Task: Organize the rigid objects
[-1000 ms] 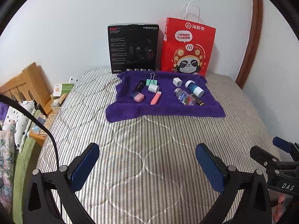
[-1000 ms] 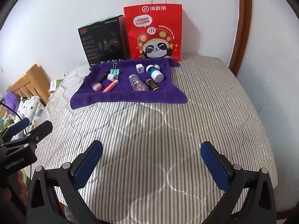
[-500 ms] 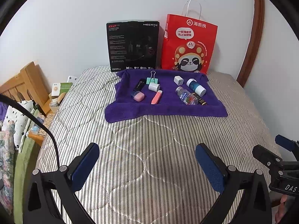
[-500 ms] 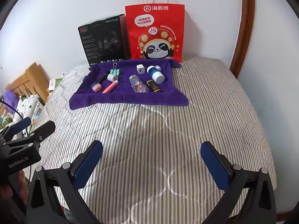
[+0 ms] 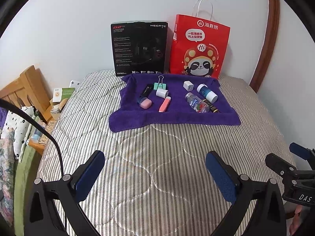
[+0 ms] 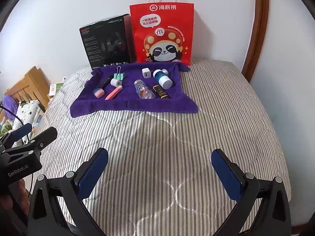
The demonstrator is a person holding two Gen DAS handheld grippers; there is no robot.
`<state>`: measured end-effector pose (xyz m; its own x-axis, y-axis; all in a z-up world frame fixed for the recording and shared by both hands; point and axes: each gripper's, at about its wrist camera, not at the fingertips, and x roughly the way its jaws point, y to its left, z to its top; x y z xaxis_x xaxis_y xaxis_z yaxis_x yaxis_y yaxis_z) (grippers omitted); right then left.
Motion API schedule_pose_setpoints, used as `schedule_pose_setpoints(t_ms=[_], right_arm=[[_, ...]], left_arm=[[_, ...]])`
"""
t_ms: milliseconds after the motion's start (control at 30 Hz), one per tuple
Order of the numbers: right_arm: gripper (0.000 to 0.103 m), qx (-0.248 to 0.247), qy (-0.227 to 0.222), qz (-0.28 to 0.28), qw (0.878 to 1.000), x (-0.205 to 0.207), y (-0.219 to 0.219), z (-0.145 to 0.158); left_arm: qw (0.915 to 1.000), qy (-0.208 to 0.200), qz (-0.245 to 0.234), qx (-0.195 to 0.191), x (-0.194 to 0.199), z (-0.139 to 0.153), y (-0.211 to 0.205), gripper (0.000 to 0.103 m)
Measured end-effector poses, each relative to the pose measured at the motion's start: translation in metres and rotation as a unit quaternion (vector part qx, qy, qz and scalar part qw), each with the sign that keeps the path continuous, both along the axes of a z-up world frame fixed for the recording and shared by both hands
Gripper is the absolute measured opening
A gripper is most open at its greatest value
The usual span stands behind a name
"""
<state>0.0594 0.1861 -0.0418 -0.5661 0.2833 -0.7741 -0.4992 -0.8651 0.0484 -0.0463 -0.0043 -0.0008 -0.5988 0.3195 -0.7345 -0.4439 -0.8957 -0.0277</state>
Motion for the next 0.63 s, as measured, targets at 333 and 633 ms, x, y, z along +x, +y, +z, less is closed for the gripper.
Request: schedule_pose_setpoints(t_ms=[333,633], right_arm=[[0.103,0.001,-0.004,0.001,1.000,-0.0036,0.0017,-0.0021],[0.103,0.000,-0.010,0.003,1.000,-0.0064,0.0006,-0.0076]], left_arm=[[1.0000,0.001,0.000,0.002,-0.0020,-0.0006,0.0014,0.103],[1.0000,0.001,-0.003,-0.003,-0.0016,-0.0026,0.0018,0.103]])
